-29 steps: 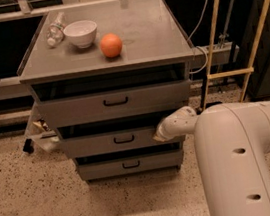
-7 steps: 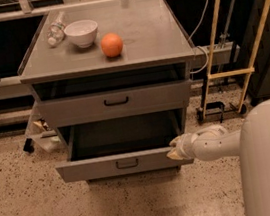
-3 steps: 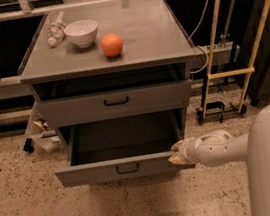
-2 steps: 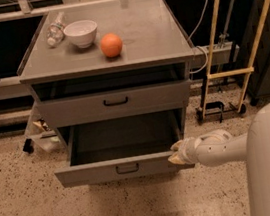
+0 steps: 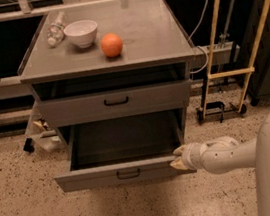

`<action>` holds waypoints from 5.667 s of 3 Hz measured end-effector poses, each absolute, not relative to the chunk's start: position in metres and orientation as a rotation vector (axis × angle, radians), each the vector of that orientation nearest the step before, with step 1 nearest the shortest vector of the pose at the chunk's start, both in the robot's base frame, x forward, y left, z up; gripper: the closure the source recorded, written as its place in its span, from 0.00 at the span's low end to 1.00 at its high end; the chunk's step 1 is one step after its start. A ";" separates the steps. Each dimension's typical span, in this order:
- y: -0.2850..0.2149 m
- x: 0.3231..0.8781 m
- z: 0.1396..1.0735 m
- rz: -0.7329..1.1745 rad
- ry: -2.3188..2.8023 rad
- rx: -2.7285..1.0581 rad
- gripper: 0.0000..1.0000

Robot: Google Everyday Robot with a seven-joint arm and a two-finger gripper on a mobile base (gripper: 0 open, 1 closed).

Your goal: Open middle drawer

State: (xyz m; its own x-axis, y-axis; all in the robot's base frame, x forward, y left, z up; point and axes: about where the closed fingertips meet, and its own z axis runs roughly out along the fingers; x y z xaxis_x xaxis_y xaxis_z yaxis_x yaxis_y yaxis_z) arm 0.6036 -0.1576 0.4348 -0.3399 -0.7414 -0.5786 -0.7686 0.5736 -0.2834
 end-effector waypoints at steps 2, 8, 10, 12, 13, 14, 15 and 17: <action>-0.157 0.603 0.437 0.051 2.127 -1.201 1.00; -0.158 0.567 0.436 0.074 2.113 -1.233 1.00; -0.161 0.558 0.436 0.074 2.129 -1.218 1.00; -0.161 0.550 0.436 0.076 2.141 -1.202 1.00; -0.162 0.540 0.432 0.087 2.153 -1.189 1.00; -0.160 0.540 0.436 0.087 2.153 -1.188 1.00; -0.159 0.531 0.432 0.102 2.162 -1.181 1.00; -0.158 0.526 0.434 0.109 2.167 -1.176 1.00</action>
Offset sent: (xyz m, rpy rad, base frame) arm -0.0171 -0.0087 -0.0031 -0.0372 0.0104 0.0168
